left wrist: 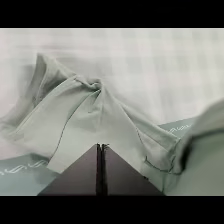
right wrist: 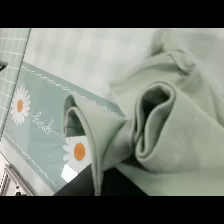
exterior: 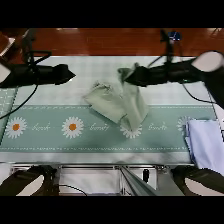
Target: Fold the shirts.
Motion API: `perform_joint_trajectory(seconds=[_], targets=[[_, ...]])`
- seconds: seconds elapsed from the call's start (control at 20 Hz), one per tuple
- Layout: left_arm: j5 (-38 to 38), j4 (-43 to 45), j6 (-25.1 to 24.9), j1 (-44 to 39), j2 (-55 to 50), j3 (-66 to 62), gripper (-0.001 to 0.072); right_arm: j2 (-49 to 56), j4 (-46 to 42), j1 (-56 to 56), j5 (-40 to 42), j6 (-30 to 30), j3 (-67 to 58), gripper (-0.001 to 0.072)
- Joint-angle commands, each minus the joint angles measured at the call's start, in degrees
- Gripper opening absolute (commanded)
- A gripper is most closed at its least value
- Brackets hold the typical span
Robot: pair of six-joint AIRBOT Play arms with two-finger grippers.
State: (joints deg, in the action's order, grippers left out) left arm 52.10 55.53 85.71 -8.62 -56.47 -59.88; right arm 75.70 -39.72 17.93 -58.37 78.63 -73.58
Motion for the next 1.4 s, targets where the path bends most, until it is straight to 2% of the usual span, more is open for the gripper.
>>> perform_joint_trajectory(seconds=[0.0,0.15,0.3,0.35,0.4,0.45,0.6,0.75,0.8,0.9,1.0,1.05,1.15,1.2,1.25,1.3,1.35], targets=[[-1.95,0.2,-0.57,1.09,9.18,9.18,0.0018,16.55,0.24,7.15,3.41,0.44,-11.37,0.0031],[-1.97,-0.07,-0.37,1.05,9.94,13.9,0.0018,25.05,0.24,9.64,4.11,2.14,-17.4,0.0031],[-3.39,-0.24,-0.39,-0.09,9.68,17.68,0.0018,28.98,0.7,10.49,6.58,3.41,-20.06,0.0046],[-4.09,-0.24,-0.39,-0.74,9.66,18.99,0.0018,29.44,0.68,10.49,7.98,3.96,-20.39,0.0162],[-4.66,-0.26,-0.37,-1.4,9.64,20.22,0.0018,29.46,0.66,10.49,9.27,4.02,-20.39,0.0361],[-5.64,-0.28,-0.35,-2.14,9.64,21.44,0.0018,29.38,0.63,10.27,9.29,2.91,-20.7,0.0415],[-6.47,-0.46,-0.11,-2.82,9.64,23.85,0.0018,26.82,1.57,5.62,2.27,3.78,-23.12,0.0413],[-6.49,-0.46,0.07,-2.82,9.73,24.04,0.0018,18.36,-0.98,-3.02,-14.14,3.82,-23.3,0.0413],[-6.47,-0.46,0.07,-2.82,9.73,24.04,0.0018,14.1,-6.75,-5.64,-19.47,3.85,-23.06,0.0413],[-6.49,-0.48,0.07,-2.82,9.73,24.04,0.0018,2.36,-22.8,-9.05,-21.81,5.49,-17.2,0.0413],[-6.47,-0.48,0.07,-2.84,9.73,24.04,0.0018,-11.74,-35.76,-12.11,-15.61,10.8,-3.34,0.0413],[-6.49,-0.48,0.07,-2.84,9.73,24.04,0.0018,-19.58,-39.76,-13.94,-10.08,15.28,6.78,0.0412],[-6.49,-0.5,0.09,-2.84,9.73,24.04,0.0018,-32.83,-41.66,-17.14,0.15,27.08,27.43,0.0412],[-6.49,-0.52,0.07,-2.84,9.73,24.04,0.0018,-37.66,-39.19,-17.86,4.79,32.3,37.05,0.0412],[-6.49,-0.63,0.07,-2.84,9.7,24.04,0.0018,-40.37,-33.16,-17.77,8.81,36.17,45.03,0.041],[-6.58,-0.7,0.09,-2.84,9.7,24.04,0.0018,-40.63,-23.43,-16.85,12.52,35.56,50.88,0.0406],[-6.69,-0.92,0.07,-2.84,9.7,24.04,0.0018,-39.34,-14.95,-15.15,16.57,32.22,55.25,0.0406]])
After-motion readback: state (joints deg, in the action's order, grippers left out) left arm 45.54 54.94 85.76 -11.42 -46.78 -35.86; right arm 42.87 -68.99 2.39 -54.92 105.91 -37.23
